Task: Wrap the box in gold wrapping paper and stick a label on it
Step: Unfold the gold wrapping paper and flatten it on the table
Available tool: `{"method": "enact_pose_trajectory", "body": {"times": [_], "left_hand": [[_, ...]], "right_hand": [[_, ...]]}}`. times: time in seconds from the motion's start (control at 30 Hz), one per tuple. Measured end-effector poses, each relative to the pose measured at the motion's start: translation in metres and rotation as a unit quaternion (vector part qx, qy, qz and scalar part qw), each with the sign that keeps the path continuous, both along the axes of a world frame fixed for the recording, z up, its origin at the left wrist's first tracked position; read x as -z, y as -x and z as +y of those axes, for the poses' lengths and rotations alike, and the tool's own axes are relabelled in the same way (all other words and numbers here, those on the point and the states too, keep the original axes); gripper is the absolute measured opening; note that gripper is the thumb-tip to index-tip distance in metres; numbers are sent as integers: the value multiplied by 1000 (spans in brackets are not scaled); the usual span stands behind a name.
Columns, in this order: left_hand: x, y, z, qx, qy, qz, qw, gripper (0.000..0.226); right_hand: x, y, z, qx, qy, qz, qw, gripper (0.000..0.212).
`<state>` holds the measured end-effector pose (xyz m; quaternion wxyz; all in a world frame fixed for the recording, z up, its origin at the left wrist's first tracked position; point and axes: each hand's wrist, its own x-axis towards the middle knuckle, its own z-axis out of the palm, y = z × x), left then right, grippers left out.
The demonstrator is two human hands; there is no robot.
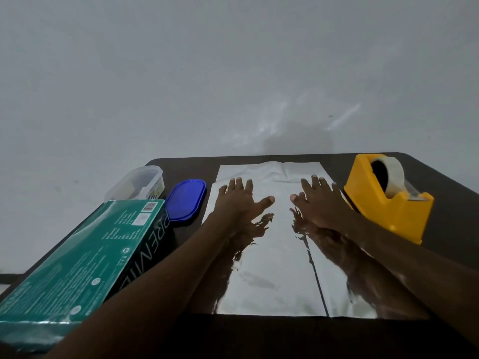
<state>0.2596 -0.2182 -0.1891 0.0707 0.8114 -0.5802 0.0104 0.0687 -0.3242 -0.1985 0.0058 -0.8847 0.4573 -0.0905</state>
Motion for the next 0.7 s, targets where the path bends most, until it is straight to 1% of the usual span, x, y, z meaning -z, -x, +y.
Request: {"method": "enact_pose_trajectory", "body": {"times": [0.07, 0.13, 0.23, 0.37, 0.47, 0.57, 0.7], "left_hand": [[4, 0, 1, -5, -19, 6, 1000, 96], [10, 0, 3, -3, -27, -4, 1000, 97], [12, 0, 6, 2, -21, -19, 1000, 99], [5, 2, 4, 4, -8, -50, 999, 101], [2, 5, 3, 5, -16, -33, 999, 101], [7, 8, 5, 7, -31, -34, 999, 100], [10, 4, 3, 1, -25, -39, 999, 99]], "right_hand": [[3, -1, 0, 1, -17, -2, 1000, 75], [8, 1, 1, 1, -29, 15, 999, 75], [14, 8, 1, -9, -12, 38, 999, 88], [6, 8, 5, 14, -42, 27, 999, 78], [1, 8, 4, -8, -66, 18, 998, 77], [10, 8, 0, -23, -41, 34, 998, 76], [12, 4, 0, -12, -23, 6, 1000, 74]]}}
